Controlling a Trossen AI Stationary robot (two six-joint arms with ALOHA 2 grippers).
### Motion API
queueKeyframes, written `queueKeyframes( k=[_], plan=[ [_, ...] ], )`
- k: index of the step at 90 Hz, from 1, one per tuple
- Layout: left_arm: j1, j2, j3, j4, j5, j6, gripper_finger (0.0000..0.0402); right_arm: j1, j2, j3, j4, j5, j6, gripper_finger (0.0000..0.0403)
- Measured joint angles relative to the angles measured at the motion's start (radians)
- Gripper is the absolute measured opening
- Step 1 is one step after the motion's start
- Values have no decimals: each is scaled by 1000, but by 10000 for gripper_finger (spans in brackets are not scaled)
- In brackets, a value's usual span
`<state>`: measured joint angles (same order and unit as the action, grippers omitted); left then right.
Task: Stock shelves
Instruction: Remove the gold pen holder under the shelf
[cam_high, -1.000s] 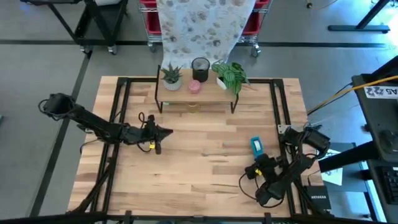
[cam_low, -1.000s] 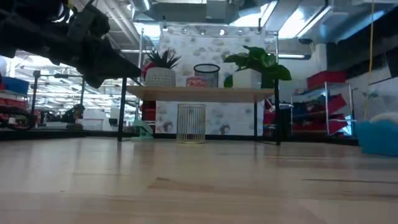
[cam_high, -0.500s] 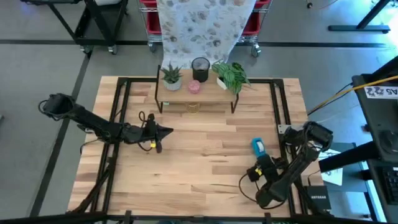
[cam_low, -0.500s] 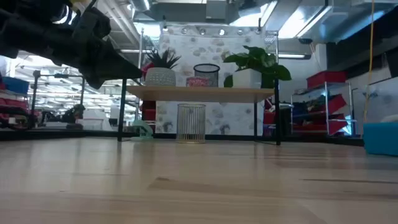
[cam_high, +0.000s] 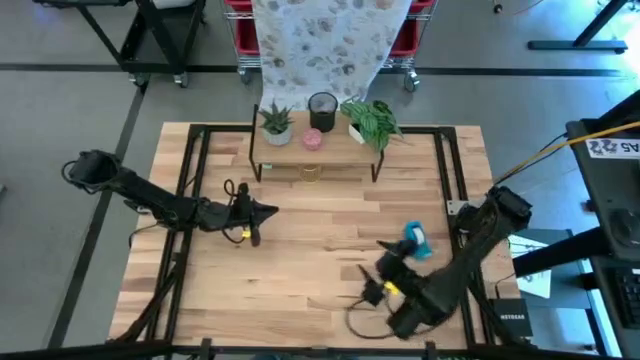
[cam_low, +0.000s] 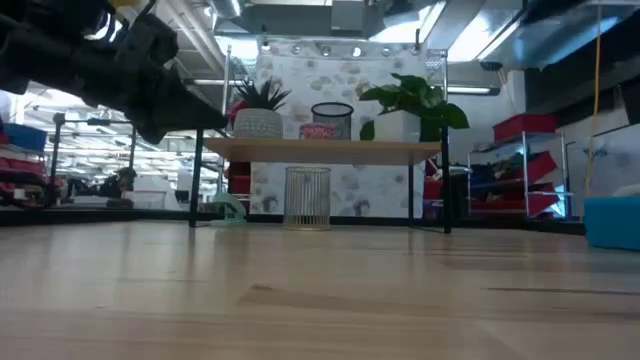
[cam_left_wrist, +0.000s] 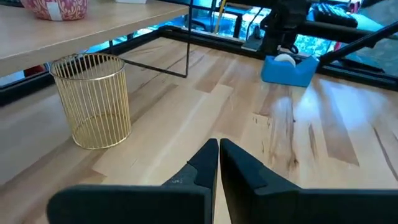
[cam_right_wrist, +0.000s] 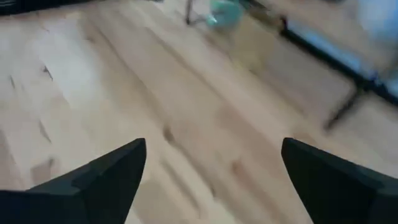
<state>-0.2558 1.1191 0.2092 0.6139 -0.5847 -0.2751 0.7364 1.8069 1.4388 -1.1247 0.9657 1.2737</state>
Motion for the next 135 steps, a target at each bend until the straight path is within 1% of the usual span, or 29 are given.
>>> queueKeyframes(
  k=[7, 14, 21, 28, 36, 40, 43, 50, 58, 70, 79, 88, 103, 114, 124, 135],
  plan=[
    [0, 0, 0, -35, 6, -34, 0, -82, 2, -79, 216, -62, -217, 345],
    [0, 0, 0, -74, 11, -71, 0, -157, 4, -188, 486, -106, -421, 335],
    [0, 0, 0, -117, 25, -112, 0, -237, 4, -318, 780, -178, -608, 325],
    [0, 0, 0, -152, 27, -140, 0, -322, 6, -447, 1071, -231, -742, 315],
    [0, 0, 0, -186, 27, -163, 0, -427, 11, -562, 1380, -292, -854, 307],
    [0, 0, 0, -191, 23, -168, 0, -477, 21, -604, 1500, -336, -903, 305],
    [0, 0, 0, -192, 22, -170, 0, -514, 32, -629, 1556, -366, -934, 303],
    [6, 2, 0, -183, 9, -171, 0, -590, 66, -642, 1642, -434, -957, 303],
    [17, 2, 0, -187, -29, -171, 0, -663, 102, -629, 1651, -470, -964, 302],
    [40, 2, -1, -191, -72, -171, 0, -731, 183, -593, 1661, -452, -959, 304],
    [67, 3, -1, -195, -72, -163, 0, -761, 246, -565, 1744, -454, -957, 309],
    [93, 21, -1, -194, -46, -141, 0, -774, 306, -555, 1781, -461, -946, 324],
    [129, 75, -2, -159, 25, -111, 0, -797, 346, -550, 1823, -433, -889, 365],
    [151, 112, -2, -126, 50, -105, 0, -811, 372, -549, 1887, -419, -948, 391],
    [169, 138, -2, -97, 79, -107, 0, -821, 373, -540, 1883, -397, -1005, 399],
    [173, 148, -2, -96, 81, -109, 0, -846, 374, -540, 1891, -374, -1039, 398]
  ],
)
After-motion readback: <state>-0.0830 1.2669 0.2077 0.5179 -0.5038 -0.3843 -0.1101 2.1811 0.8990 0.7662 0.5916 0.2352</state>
